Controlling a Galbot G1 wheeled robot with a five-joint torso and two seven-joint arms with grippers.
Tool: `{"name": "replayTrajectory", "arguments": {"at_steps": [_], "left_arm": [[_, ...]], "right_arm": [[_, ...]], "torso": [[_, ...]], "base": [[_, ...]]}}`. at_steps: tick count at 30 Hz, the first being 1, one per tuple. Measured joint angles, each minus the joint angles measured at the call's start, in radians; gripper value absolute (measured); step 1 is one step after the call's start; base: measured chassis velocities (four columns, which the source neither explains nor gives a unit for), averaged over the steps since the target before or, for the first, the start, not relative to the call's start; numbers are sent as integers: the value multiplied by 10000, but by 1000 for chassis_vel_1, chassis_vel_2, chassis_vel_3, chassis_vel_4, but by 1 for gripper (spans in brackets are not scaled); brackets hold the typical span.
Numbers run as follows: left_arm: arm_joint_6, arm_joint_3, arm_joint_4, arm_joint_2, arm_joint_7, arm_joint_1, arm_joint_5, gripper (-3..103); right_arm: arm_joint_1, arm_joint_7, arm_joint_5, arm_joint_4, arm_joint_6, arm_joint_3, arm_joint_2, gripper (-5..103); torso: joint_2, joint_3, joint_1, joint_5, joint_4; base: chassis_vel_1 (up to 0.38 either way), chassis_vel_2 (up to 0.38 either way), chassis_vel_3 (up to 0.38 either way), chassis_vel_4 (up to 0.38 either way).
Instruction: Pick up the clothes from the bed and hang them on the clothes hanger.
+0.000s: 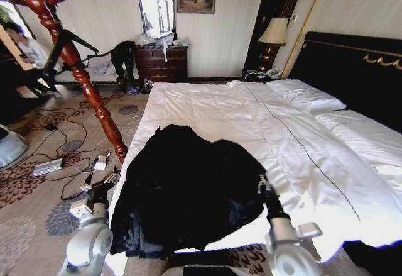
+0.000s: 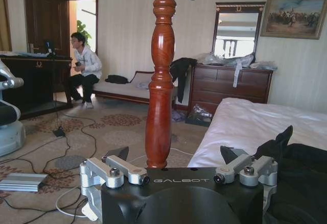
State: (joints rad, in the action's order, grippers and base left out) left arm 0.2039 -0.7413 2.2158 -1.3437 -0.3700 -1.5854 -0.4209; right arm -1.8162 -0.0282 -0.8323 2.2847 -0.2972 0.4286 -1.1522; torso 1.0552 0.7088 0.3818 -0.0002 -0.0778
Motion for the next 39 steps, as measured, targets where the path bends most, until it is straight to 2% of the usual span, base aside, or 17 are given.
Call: {"name": "replayTrajectory", "arguments": {"at_steps": [2,7,8,11,17,22,24,27,28,29,30,32,33,34,35,38,39], "left_arm": [[4,1,18,4,-1,-15,-2,100],[28,-142,31,168,-36,-20,-120,100],[28,-142,31,168,-36,-20,-120,100],[91,-179,12,340,-105,20,-292,100],[143,-209,-117,595,-157,117,-421,100],[186,-316,-167,774,-209,142,-583,100],[217,-331,-202,830,-238,163,-641,100],[305,-331,-200,896,-308,182,-768,100],[398,-325,-145,951,-385,192,-940,100],[643,-321,51,1092,-568,208,-1535,100],[643,-321,51,1092,-568,208,-1535,100],[1025,-402,396,1352,-841,224,-2643,100],[1148,-431,490,1423,-923,224,-2960,100],[1467,-482,700,1590,-1131,196,-3712,100],[1467,-482,700,1590,-1131,196,-3712,100],[2525,-385,1082,1830,-1658,-57,-5250,100],[2905,-296,1164,1863,-1954,-147,-5612,100]], "right_arm": [[-81,222,177,-134,-103,-303,226,0],[-705,1116,934,-701,-500,-1931,1115,0],[-705,1116,934,-701,-500,-1931,1115,0],[-1067,1568,1680,-1505,-772,-2706,1960,0],[-1020,1531,2540,-2879,-877,-3215,2423,0],[-740,858,2667,-3121,-793,-3465,2287,-2],[-620,728,2540,-2911,-784,-3281,2246,8],[-606,737,2434,-2642,-859,-3047,2280,14],[-620,833,2348,-2452,-956,-2879,2319,19],[-669,1229,2045,-2031,-1233,-2547,2367,25],[-669,1229,2045,-2031,-1233,-2547,2367,25],[-702,2002,1280,-1266,-1731,-1876,2378,36],[-701,2139,1060,-1031,-1823,-1674,2368,36],[-662,2285,505,-486,-1932,-1157,2299,41],[-662,2285,505,-486,-1932,-1157,2299,41],[-251,1644,-574,458,-1728,18,1895,57],[-43,1228,-795,626,-1567,321,1748,57]], "torso": [[0,0,0,3,0],[0,0,-1,2,-2],[0,0,-1,2,-2],[0,0,0,0,-2],[0,0,-1,1,-2],[0,0,0,2,-1],[0,0,-1,1,-1],[0,0,-1,2,-1],[0,0,0,1,-1],[0,0,-1,-1,-1],[0,0,-1,-1,-1],[0,0,0,1,-3],[0,0,0,1,-2],[0,1,0,1,-2],[0,1,0,1,-2],[0,0,0,2,-2],[0,0,-1,2,-4]], "base": [[0,0,0,0],[0,0,0,0],[0,0,0,0],[0,0,0,0],[0,0,0,0],[0,0,0,0],[0,0,0,0],[0,0,0,0],[0,0,0,0],[0,0,0,0],[0,0,0,0],[0,0,0,0],[0,0,0,0],[0,0,0,0],[0,0,0,0],[0,0,0,0],[0,0,0,0]]}}
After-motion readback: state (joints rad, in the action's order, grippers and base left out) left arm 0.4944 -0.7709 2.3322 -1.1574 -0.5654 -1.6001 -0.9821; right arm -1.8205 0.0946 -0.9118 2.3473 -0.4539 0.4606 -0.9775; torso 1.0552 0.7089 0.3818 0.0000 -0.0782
